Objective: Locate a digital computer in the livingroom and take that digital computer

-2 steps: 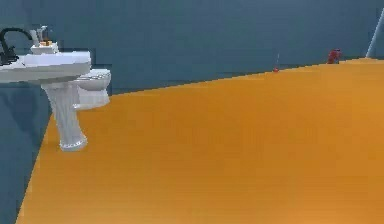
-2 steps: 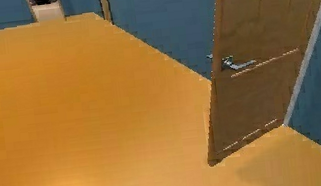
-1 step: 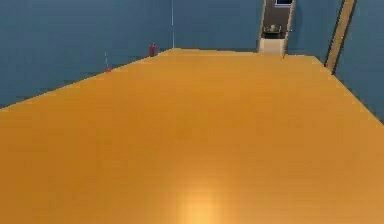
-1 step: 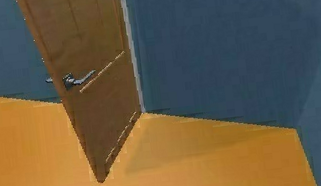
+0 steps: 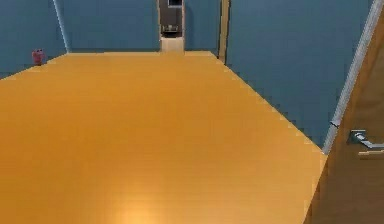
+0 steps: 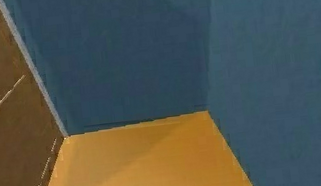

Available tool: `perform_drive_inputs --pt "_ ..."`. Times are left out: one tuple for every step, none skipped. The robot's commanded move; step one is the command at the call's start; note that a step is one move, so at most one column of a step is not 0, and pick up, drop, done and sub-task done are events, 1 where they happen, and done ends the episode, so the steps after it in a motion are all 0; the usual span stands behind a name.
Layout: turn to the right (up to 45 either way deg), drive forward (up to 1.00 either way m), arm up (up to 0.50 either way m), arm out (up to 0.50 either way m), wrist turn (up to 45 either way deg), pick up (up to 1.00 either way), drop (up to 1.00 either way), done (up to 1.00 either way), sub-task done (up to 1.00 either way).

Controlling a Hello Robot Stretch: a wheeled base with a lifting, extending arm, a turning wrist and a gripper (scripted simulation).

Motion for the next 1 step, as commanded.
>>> perform_drive_inputs --pt "3.0 0.00 0.00 0.00 0.0 0.00 0.00 0.00 0.00"
